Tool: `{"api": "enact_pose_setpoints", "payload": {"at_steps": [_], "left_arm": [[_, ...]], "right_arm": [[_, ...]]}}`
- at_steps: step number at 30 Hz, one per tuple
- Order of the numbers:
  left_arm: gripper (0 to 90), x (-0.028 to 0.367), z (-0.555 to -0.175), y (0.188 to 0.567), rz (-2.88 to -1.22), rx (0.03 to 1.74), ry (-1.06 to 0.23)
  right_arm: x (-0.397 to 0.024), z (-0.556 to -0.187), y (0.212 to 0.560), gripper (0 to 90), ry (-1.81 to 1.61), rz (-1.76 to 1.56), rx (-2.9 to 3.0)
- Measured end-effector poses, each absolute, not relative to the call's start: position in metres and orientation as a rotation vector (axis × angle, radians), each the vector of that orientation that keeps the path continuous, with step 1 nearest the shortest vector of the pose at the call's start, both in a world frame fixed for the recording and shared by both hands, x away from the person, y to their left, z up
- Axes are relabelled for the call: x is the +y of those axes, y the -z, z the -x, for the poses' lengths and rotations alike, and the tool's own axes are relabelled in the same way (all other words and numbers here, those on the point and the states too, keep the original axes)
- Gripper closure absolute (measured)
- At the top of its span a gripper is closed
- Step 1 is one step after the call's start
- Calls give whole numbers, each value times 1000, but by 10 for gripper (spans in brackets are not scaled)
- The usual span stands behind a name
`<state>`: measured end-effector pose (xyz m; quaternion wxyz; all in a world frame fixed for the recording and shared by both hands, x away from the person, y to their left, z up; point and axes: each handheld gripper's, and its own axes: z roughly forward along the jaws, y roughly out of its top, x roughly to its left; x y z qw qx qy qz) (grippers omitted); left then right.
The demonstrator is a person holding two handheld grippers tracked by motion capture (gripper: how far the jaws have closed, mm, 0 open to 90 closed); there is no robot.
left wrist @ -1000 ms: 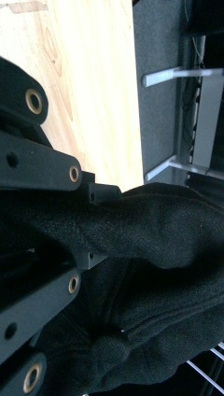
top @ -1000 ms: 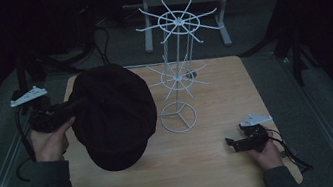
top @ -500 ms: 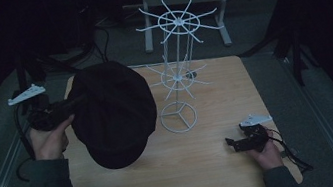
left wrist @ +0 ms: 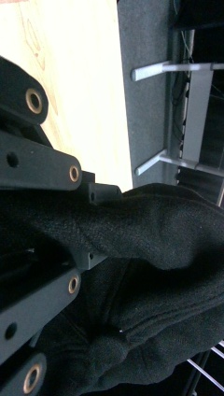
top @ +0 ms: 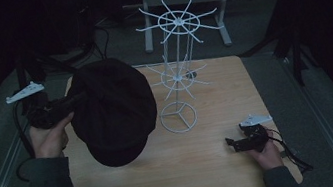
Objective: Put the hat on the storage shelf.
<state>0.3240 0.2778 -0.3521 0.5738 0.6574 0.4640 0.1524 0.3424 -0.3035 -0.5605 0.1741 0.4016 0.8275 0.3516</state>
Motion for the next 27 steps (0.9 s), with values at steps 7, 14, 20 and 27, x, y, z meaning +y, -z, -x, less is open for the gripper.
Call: {"api": "enact_pose_setpoints", "payload": {"at_steps": [7, 14, 20, 27], "left_arm": [[784, 279, -324, 350, -1523, 1083, -357], [784, 279, -326, 346, -1508, 1067, -349], [784, 278, -327, 342, -1502, 1059, -351], [784, 279, -329, 335, -1480, 1045, -350]], "right_arm": [[-303, -342, 561, 134, -997, -1139, 2346], [-304, -342, 561, 134, -996, -1139, 2346], [-304, -342, 561, 134, -997, -1139, 2346], [-303, -342, 561, 134, -997, -1139, 2346]]}}
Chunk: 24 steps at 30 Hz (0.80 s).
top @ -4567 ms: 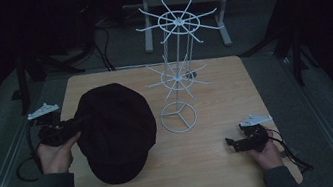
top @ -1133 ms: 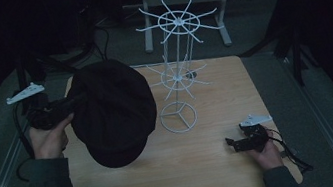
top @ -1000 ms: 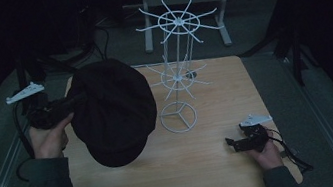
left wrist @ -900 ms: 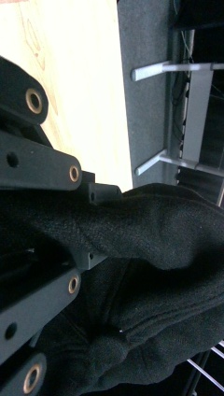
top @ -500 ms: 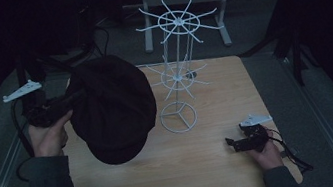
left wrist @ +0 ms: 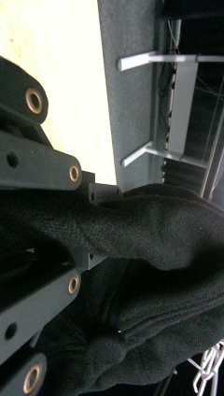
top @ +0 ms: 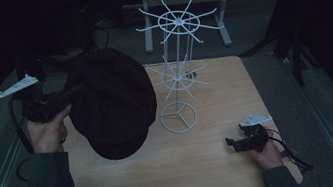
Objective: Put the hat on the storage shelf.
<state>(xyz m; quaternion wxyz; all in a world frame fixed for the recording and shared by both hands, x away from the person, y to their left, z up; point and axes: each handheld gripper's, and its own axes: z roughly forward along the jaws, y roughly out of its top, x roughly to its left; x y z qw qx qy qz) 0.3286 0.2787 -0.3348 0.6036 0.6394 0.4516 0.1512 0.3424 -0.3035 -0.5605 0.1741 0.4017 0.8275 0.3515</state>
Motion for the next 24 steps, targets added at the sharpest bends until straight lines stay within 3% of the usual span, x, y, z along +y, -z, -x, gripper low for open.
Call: {"api": "enact_pose_setpoints", "payload": {"at_steps": [24], "left_arm": [[783, 282, -337, 317, -1426, 999, -322]], "right_arm": [[-303, -342, 560, 134, -997, -1140, 2346]]}}
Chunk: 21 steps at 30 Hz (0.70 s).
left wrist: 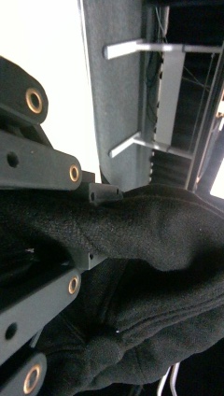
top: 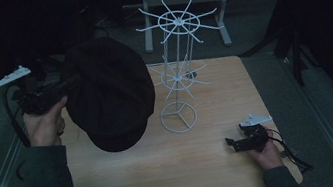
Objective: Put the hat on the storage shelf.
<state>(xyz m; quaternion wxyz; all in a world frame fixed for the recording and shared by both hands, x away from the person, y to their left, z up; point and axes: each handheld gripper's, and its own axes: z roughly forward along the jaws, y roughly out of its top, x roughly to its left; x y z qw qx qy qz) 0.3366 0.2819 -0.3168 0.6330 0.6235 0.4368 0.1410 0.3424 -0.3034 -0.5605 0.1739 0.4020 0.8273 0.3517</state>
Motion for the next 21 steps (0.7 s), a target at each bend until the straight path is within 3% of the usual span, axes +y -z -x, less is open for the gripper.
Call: {"api": "enact_pose_setpoints", "payload": {"at_steps": [21], "left_arm": [[782, 276, -347, 305, -1389, 956, -282]], "right_arm": [[-303, -343, 560, 134, -997, -1139, 2346]]}}
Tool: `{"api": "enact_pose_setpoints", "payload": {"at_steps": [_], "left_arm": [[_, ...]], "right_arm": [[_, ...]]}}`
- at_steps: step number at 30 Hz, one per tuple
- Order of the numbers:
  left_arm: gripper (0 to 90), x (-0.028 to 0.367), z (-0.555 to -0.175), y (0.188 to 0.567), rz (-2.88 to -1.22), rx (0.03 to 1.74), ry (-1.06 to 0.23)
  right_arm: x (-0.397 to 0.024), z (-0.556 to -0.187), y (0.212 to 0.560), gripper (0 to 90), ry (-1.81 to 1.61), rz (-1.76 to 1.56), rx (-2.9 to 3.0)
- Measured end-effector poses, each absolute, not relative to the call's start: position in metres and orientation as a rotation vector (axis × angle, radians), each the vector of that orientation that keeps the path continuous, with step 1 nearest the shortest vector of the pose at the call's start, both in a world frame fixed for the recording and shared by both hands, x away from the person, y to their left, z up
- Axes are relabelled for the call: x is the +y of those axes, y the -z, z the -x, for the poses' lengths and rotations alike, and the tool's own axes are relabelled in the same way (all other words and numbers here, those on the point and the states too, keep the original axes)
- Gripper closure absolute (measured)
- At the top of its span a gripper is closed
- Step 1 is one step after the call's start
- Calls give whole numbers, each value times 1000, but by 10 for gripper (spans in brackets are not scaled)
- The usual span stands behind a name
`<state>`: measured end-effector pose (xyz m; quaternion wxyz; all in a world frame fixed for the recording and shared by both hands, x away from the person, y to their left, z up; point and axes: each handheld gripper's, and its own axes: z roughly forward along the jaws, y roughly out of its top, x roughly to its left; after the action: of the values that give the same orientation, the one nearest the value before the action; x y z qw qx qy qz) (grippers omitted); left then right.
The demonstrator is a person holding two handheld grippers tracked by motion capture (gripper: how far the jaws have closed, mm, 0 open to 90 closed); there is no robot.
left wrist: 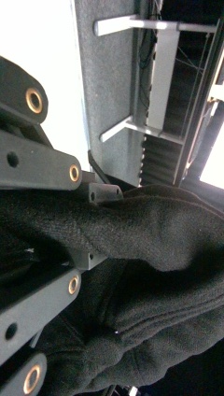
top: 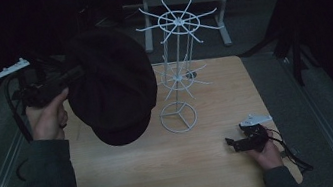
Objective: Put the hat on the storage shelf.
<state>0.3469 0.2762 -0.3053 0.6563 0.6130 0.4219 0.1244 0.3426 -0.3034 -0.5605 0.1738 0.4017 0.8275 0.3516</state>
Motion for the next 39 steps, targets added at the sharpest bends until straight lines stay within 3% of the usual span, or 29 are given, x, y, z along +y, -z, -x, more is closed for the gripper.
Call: {"api": "enact_pose_setpoints", "payload": {"at_steps": [39], "left_arm": [[782, 247, -369, 274, -1354, 843, -204]], "right_arm": [[-304, -343, 560, 134, -996, -1138, 2349]]}}
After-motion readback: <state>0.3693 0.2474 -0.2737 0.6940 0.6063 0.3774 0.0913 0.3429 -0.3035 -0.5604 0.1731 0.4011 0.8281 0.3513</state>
